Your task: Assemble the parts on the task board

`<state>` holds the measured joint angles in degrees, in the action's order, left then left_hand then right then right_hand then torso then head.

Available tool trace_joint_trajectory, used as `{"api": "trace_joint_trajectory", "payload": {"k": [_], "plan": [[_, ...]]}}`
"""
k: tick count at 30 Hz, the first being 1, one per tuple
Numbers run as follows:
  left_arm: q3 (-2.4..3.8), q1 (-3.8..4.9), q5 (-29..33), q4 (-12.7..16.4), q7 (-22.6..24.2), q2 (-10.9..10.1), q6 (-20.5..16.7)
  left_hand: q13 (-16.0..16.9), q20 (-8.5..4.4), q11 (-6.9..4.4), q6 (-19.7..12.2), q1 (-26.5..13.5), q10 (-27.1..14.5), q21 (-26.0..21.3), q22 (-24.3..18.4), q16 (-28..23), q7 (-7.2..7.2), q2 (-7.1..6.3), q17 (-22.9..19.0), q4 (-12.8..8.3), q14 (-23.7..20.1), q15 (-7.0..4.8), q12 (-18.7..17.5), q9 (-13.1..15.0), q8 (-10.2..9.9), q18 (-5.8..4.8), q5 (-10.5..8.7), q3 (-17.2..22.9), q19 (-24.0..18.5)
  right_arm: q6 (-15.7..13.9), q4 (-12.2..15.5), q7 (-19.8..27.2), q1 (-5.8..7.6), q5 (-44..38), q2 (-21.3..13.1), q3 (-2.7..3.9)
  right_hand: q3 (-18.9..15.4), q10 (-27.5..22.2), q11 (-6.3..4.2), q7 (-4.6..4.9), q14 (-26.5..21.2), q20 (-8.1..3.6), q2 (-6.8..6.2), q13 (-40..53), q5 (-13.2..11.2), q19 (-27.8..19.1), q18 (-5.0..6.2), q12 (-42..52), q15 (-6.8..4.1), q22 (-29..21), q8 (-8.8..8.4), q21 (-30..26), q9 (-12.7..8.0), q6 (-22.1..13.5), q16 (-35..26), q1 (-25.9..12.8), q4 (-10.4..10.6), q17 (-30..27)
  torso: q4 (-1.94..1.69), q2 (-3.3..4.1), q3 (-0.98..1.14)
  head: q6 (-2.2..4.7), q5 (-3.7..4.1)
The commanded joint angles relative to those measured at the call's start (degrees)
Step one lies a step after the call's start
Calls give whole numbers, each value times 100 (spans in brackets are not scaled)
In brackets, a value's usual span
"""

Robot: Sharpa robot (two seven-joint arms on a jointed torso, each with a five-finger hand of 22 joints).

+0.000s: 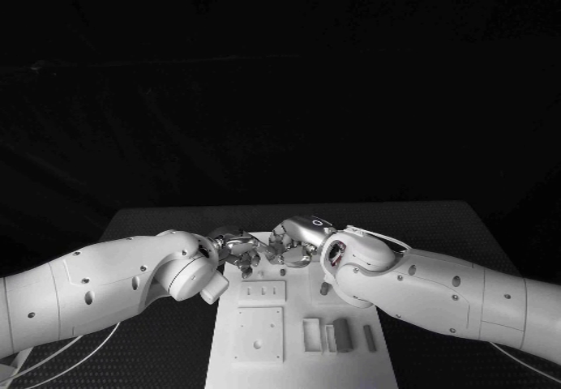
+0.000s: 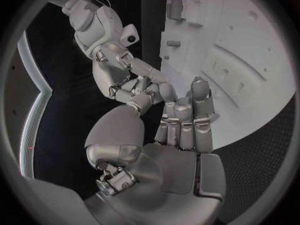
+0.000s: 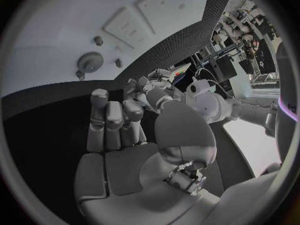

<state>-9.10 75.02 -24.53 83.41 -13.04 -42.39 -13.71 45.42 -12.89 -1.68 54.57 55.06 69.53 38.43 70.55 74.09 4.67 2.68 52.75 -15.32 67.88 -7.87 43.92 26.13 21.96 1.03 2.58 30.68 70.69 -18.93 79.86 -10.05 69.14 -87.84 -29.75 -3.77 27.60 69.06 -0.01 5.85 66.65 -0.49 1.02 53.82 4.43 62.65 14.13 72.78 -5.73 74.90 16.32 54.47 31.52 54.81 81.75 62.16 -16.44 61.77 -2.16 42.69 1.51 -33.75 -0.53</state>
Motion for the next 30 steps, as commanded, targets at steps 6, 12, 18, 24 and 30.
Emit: {"api": "trace_joint_trajectory", "payload": {"k": [6,12,18,24,30], "plan": [[17,15,205,30,169,18,20,-24,-57,-99,641,-54,29,41,23,101,-97,124,-98,1,9,-91,57,134,102,318,39,110,99,109,-29,-3,-25,-46,9,-10,47,-23,-23,33,-1,-30,31,-5,20,13,87,-7,-46,82,26,26,-2,100,-1,-27,-3,-18,4,1,-1,-12,-7],[17,15,206,20,184,12,49,-60,-76,-122,677,-84,38,34,44,175,-122,119,-229,-29,0,-115,71,266,128,294,442,247,115,81,-35,21,-26,-49,7,-10,53,-31,-23,33,-81,-32,-96,-10,20,-4,87,-25,-48,77,10,8,5,86,-50,-31,-18,-120,3,-1,-2,-9,-10],[17,15,206,23,188,10,61,-70,-84,-125,675,-104,40,33,52,203,-125,118,-270,-45,-5,-118,78,307,128,288,414,261,122,34,-58,126,-25,-28,2,-11,102,-109,30,88,-207,-7,-439,-57,23,-109,87,-139,-2,44,-106,-95,-21,-87,-193,76,-14,-238,0,-1,-5,-12,-7],[17,15,206,10,188,4,57,-77,-91,-126,673,-107,40,32,57,220,-126,125,-298,-58,-10,-120,81,333,125,285,397,275,125,7,-80,266,-24,28,-29,-12,134,-613,190,254,-649,234,-748,-387,17,-649,9,-719,165,-120,-344,-562,-111,-478,-795,14,-10,-578,9,0,-4,-4,-18],[17,14,206,-6,191,-10,50,-84,-95,-128,673,-109,41,30,62,237,-128,128,-323,-69,-14,-121,85,357,123,282,380,285,128,42,-84,341,-24,17,-53,-12,194,-990,232,289,-1039,487,-951,-916,18,-1150,-59,-1462,281,-399,-404,-1138,-140,-585,-1568,-73,6,-1087,2,0,-3,-9,-19]]}}
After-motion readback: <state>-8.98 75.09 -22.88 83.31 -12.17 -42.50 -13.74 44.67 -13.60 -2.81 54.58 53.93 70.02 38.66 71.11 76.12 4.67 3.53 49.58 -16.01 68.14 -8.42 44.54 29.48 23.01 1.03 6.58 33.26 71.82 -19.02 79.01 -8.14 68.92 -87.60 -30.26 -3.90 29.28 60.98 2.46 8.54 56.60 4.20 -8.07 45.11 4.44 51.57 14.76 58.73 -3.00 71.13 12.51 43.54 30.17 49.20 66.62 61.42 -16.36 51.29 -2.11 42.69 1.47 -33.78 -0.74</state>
